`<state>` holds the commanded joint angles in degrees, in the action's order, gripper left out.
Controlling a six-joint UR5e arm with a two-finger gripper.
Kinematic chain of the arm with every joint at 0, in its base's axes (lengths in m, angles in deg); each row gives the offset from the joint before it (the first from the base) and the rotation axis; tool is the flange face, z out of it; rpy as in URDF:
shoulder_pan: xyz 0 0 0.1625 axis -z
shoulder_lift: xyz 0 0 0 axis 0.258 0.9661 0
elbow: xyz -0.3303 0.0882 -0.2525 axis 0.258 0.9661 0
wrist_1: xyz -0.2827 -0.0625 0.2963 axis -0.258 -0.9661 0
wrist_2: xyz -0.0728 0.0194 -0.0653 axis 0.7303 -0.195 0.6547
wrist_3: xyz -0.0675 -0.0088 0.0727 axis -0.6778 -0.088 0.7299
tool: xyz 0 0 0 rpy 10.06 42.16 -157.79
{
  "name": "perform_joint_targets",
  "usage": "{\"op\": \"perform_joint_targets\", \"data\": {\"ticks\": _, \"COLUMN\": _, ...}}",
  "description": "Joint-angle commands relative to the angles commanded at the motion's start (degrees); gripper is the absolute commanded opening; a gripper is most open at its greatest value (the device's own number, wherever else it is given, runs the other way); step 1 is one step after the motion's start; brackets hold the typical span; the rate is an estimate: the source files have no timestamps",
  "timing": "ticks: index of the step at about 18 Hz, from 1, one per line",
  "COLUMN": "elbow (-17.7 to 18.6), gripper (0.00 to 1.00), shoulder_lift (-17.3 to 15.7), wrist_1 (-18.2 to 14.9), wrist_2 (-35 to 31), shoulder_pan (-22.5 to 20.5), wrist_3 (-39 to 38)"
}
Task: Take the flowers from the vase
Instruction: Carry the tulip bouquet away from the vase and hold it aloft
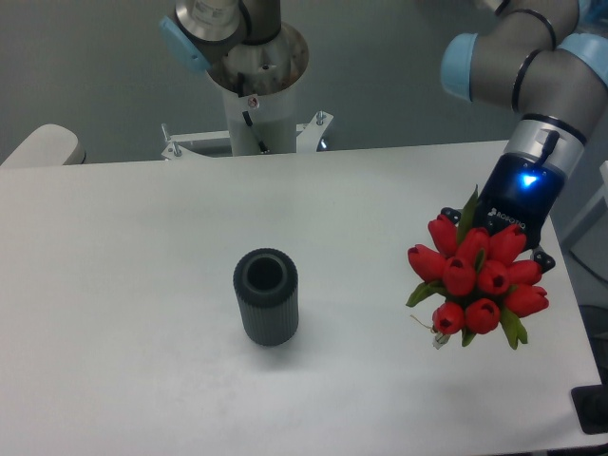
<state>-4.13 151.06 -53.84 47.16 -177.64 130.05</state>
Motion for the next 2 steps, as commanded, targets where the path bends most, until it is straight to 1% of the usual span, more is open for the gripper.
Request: {"op": "perform_joint_targets", "data": {"ticks": 2, "elbow": -0.09, "gripper": 0.31, "shoulder_lift": 0.0, "wrist_1": 0.0, "wrist_2": 0.0, "shoulder_pan": 0.0, "wrist_3": 0.0}}
